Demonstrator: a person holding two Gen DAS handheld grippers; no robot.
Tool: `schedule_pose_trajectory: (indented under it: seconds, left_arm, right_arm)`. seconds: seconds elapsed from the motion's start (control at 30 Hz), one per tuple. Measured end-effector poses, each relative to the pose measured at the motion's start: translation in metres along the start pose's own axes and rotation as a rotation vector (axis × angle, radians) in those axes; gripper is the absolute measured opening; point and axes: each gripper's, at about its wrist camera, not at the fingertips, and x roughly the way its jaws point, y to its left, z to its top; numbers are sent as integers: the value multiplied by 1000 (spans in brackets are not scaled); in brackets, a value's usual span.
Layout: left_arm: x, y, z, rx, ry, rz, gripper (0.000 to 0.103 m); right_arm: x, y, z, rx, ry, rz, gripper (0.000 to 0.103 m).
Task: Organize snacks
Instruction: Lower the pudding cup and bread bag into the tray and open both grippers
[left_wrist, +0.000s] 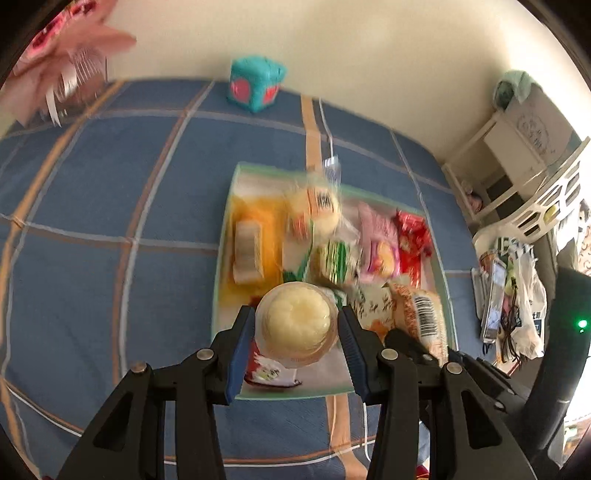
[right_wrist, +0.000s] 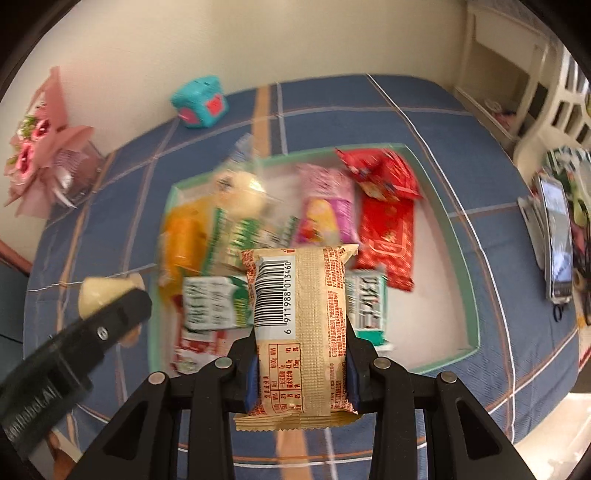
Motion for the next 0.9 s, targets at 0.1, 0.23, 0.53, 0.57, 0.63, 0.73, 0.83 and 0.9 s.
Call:
schedule_pose_trajectory:
  seconds: [0.1,0.23,0.53,0.57,0.63,0.73,0.83,0.9]
  left_arm:
    - [19,2,-4,-31,47,6,48]
    - [32,4,-6,-37,76,20,48]
    - [42,12,-5,-90,112,-10,48]
    - [41,11,-5,-86,110,-12,48]
    - [39,9,-3,-84,108,-11,57]
    - [33,13,-3,-90,104,-14,60]
    - [29,17,-3,-103,105,-10,65]
    - [29,16,-3,-103,105,-4,66]
  right_arm:
    - [9,-6,-2,5,17,1,38]
    - [15,-9,0,10,15,14,38]
    - [19,-5,0,24,9,25,39]
    - [19,-6,0,28,8,29,39]
    - [19,-6,1,33,5,35,39]
    - [19,-7,1,40,-1,40,41]
    - [19,-9,2,52,-9,43,50]
    - [18,-9,2,57,-16,49,55]
